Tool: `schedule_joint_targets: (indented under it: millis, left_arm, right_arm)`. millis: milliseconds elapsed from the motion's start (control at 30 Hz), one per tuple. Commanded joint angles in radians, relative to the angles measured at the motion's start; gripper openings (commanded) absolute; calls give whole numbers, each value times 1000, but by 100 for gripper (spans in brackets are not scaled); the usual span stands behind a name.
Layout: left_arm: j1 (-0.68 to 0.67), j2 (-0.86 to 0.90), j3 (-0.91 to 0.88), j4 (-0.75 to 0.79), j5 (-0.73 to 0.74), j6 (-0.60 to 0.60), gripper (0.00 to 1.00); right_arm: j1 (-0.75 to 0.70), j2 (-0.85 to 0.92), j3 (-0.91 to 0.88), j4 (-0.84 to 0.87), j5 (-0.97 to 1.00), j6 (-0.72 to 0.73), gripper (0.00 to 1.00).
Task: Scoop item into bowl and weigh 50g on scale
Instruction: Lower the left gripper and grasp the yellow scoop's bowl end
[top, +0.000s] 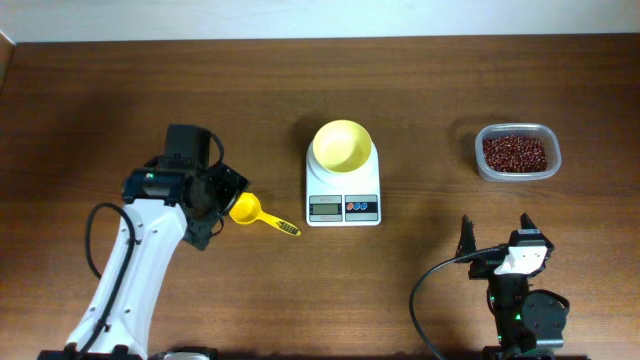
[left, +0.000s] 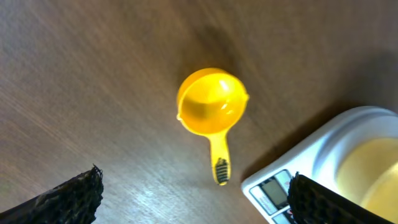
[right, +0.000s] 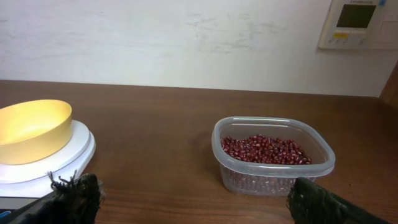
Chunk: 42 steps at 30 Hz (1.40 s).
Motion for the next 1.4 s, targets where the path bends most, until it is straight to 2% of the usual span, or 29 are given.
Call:
schedule_joint_targets:
  millis: [0,133,267,367,533,667,733,867,1133,1367]
  left_arm:
    - [-3,7,-70,55,-11,-18,94]
    - [-3,7,-164,158,-11,-77,80]
    - [-3,7,-211,243,-11,-77,78]
    - [-3,10,-218,281,-11,-77,68]
    - [-3,105,-218,294,2,-91,69]
    - [-3,206,-218,354,64,-91,61]
    - [-3,217,-218,360,64,-91,57]
    - [-3,222,-218,360,34,-91,56]
    - [-3,223,-219,360,8,-91,41]
    - [-3,224,-219,366,-11,-91,38]
  right_arm:
    - [-4,-4,-5,-5,12,5,99]
    - [-4,-4,-5,-5,12,5,99]
    - [-4,-4,-5,-5,11,5,99]
    - [-4,-4,-5,-5,12,5,99]
    - [-4,-4,-5,-5,12,5,99]
    - [-4,-4,-5,-5,12,5,99]
    - [-4,-4,-5,-5,12,5,99]
    - [-4,-4,-5,-5,12,5,99]
    - [-4,-4,-5,-5,12,5,99]
    - [-4,-4,-5,-5,12,5,99]
